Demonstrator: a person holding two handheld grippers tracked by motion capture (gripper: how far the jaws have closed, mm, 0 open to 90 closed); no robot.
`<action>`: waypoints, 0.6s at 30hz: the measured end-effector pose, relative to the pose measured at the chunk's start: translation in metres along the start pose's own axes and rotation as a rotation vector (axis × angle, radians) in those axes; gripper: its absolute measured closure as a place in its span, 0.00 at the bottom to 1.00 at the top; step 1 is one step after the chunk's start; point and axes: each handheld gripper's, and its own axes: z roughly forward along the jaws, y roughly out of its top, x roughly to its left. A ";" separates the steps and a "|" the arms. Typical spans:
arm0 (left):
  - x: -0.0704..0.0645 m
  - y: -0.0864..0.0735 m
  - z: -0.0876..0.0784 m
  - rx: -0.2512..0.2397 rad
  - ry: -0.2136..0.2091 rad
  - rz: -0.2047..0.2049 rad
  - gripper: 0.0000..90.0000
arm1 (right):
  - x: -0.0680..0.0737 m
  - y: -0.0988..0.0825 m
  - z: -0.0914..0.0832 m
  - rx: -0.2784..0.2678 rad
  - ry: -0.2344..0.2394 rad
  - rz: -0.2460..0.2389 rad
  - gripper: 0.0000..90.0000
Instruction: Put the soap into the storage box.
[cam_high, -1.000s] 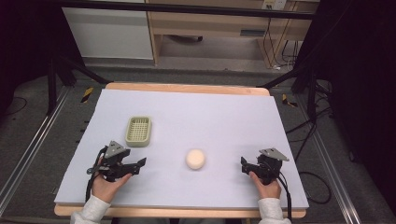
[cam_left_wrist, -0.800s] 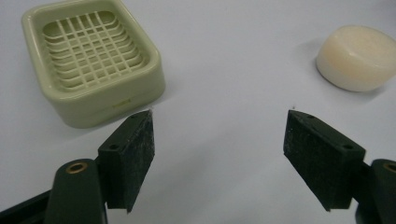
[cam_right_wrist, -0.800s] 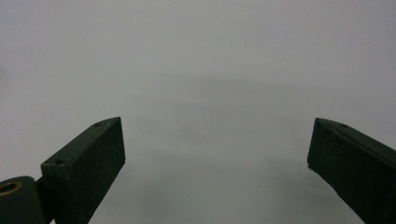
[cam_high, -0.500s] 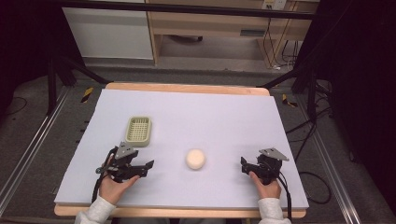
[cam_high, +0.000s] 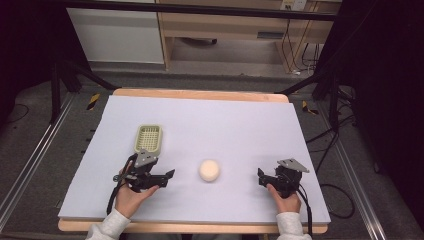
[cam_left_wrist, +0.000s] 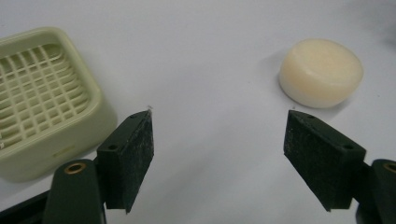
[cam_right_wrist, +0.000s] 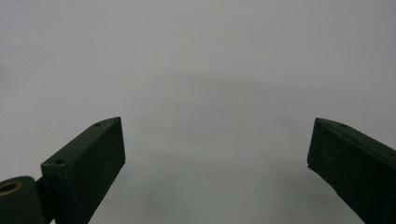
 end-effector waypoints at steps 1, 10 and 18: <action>0.000 0.000 0.000 0.000 0.000 0.000 0.27 | 0.000 0.000 0.000 0.000 0.000 0.000 0.05; -0.013 0.014 0.008 -0.002 -0.019 0.030 0.27 | 0.001 0.000 -0.001 -0.003 -0.004 0.002 0.05; -0.019 0.023 0.015 -0.009 -0.030 0.025 0.26 | 0.000 0.000 -0.001 -0.005 -0.002 0.006 0.05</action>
